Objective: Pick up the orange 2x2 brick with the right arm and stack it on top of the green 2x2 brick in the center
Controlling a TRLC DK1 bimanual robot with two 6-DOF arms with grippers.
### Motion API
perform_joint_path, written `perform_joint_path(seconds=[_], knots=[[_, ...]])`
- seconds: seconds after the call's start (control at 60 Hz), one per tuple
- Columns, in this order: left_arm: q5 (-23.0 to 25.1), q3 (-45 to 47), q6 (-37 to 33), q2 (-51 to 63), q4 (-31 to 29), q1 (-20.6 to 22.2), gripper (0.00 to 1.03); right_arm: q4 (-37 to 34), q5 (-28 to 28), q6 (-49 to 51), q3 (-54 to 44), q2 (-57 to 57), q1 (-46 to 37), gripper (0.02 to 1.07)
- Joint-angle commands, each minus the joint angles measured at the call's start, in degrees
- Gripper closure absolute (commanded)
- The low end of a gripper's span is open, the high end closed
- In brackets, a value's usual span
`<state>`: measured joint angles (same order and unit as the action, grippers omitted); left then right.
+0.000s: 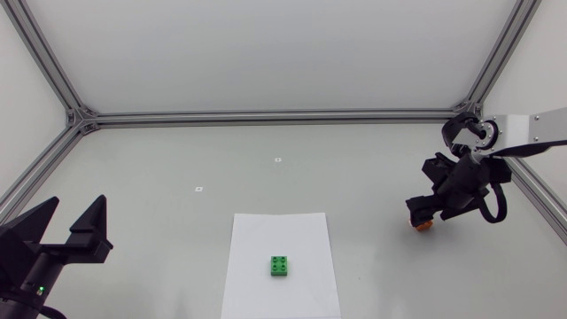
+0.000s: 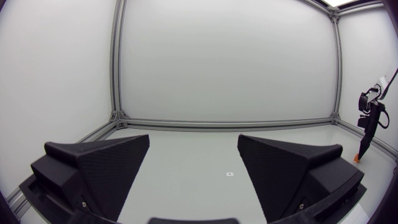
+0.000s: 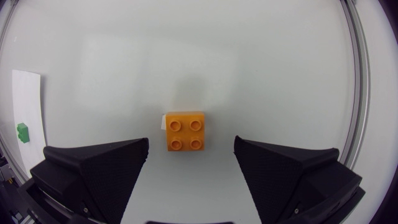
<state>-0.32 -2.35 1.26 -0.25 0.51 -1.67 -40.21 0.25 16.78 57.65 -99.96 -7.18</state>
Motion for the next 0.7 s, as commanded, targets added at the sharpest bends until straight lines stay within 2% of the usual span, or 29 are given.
perform_joint_path(seconds=[0.0, 0.2, 0.3, 0.367, 0.683], knots=[[0.32, 2.35, -0.73, -0.45, -0.87, -0.17, 0.04, 0.22, 0.36, 0.63, 0.71, -2.08, 0.50, 0.13], [0.23, 2.35, -0.73, -0.45, -0.78, -0.17, 0.04, 0.30, 0.54, 0.54, 0.80, -2.61, 1.64, 0.22], [0.23, 2.35, -0.73, -0.45, -0.78, -0.17, 0.04, 0.30, 0.80, 0.36, 1.06, -2.61, 1.99, 0.23], [0.23, 2.35, -0.73, -0.45, -0.78, -0.17, 0.04, 0.48, 0.80, 0.36, 1.33, -2.61, 1.99, 0.31], [0.23, 2.35, -0.73, -0.45, -0.87, -0.17, 0.04, 0.48, 0.80, 0.28, 1.59, -3.13, 1.99, 0.37]])
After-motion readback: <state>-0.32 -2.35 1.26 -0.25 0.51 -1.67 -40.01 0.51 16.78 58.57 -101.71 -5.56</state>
